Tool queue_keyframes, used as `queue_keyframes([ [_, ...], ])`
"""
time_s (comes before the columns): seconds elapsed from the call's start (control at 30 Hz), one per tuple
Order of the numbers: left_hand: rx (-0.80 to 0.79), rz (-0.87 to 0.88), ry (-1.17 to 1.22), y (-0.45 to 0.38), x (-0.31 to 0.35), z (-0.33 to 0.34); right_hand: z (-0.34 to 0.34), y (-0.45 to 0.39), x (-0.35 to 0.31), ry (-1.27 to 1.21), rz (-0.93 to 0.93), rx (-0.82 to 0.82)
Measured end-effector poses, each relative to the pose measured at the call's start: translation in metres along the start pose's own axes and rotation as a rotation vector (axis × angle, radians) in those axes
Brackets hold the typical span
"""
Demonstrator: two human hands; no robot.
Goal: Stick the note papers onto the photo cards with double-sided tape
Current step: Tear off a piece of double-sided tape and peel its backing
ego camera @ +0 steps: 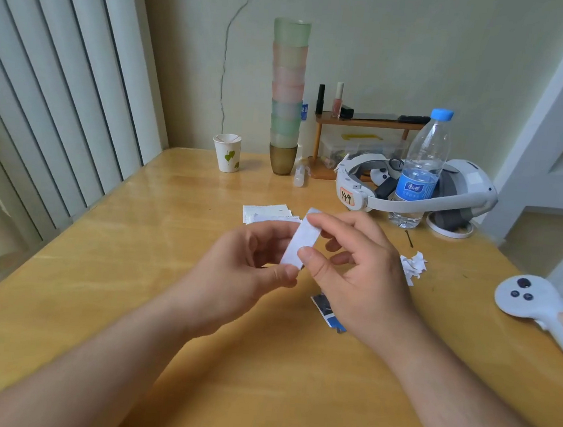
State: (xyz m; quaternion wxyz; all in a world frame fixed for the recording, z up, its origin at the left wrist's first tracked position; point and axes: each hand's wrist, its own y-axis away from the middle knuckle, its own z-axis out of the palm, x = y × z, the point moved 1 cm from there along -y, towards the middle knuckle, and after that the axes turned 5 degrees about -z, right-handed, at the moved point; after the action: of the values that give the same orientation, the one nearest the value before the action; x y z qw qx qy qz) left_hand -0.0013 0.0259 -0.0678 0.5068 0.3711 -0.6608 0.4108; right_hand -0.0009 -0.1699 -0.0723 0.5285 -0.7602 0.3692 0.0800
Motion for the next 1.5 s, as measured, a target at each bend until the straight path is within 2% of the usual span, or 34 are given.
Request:
queue_keyframes([
  [0.17,0.101,0.015,-0.122,0.005,-0.001,0.009,0.001,0.0,0.0,0.03,-0.051,0.033],
  [0.27,0.105,0.056,-0.32,0.007,-0.002,0.01,0.001,-0.001,0.0,0.06,-0.092,0.067],
  [0.37,0.179,0.11,-0.488,0.008,-0.004,0.011,0.0,-0.002,0.0,0.076,-0.105,0.093],
  [0.93,0.354,0.218,-0.678,0.007,-0.002,0.009,-0.002,-0.003,-0.004,0.064,-0.121,0.118],
  [1.1,0.388,0.211,-0.65,0.009,0.002,0.011,-0.001,-0.003,-0.006,0.027,-0.047,0.1],
  [1.23,0.399,0.226,-0.637,0.011,0.006,0.012,0.001,-0.002,-0.008,0.055,-0.066,0.088],
  [1.4,0.443,0.305,-0.799,0.01,0.003,0.013,0.002,-0.003,-0.009,0.094,-0.02,0.059],
  [1.5,0.44,0.317,-0.835,0.01,0.002,0.014,0.002,-0.003,-0.01,0.153,-0.054,0.038],
])
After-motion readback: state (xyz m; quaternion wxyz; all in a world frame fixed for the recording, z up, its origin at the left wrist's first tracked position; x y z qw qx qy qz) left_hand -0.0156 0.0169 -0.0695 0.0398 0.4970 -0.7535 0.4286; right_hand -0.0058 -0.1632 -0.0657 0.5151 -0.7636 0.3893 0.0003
